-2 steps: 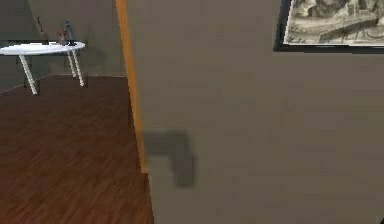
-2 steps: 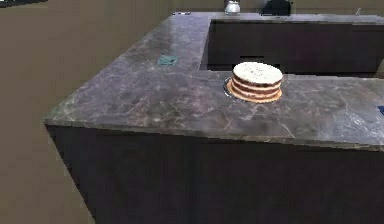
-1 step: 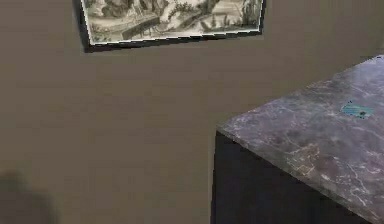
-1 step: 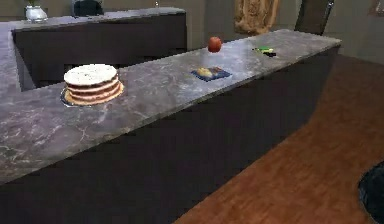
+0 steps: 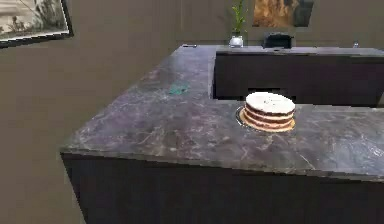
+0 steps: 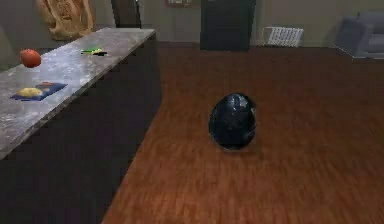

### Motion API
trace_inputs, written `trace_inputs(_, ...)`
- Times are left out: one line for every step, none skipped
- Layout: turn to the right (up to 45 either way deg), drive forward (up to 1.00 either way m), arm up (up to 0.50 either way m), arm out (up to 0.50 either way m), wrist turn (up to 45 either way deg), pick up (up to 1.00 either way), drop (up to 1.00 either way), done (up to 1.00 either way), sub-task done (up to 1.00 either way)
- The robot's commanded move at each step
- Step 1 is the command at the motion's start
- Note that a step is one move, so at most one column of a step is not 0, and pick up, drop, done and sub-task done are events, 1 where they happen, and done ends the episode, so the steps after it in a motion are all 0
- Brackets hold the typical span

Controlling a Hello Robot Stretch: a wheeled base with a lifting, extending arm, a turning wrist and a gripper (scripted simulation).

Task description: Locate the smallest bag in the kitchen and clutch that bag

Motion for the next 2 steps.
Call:
trace_inputs(45.0,0.00,0.00,0.00,0.0,0.00,0.00,0.00,0.00)
trace_inputs(42.0,0.00,0.00,0.00,0.0,0.00,0.00,0.00,0.00)
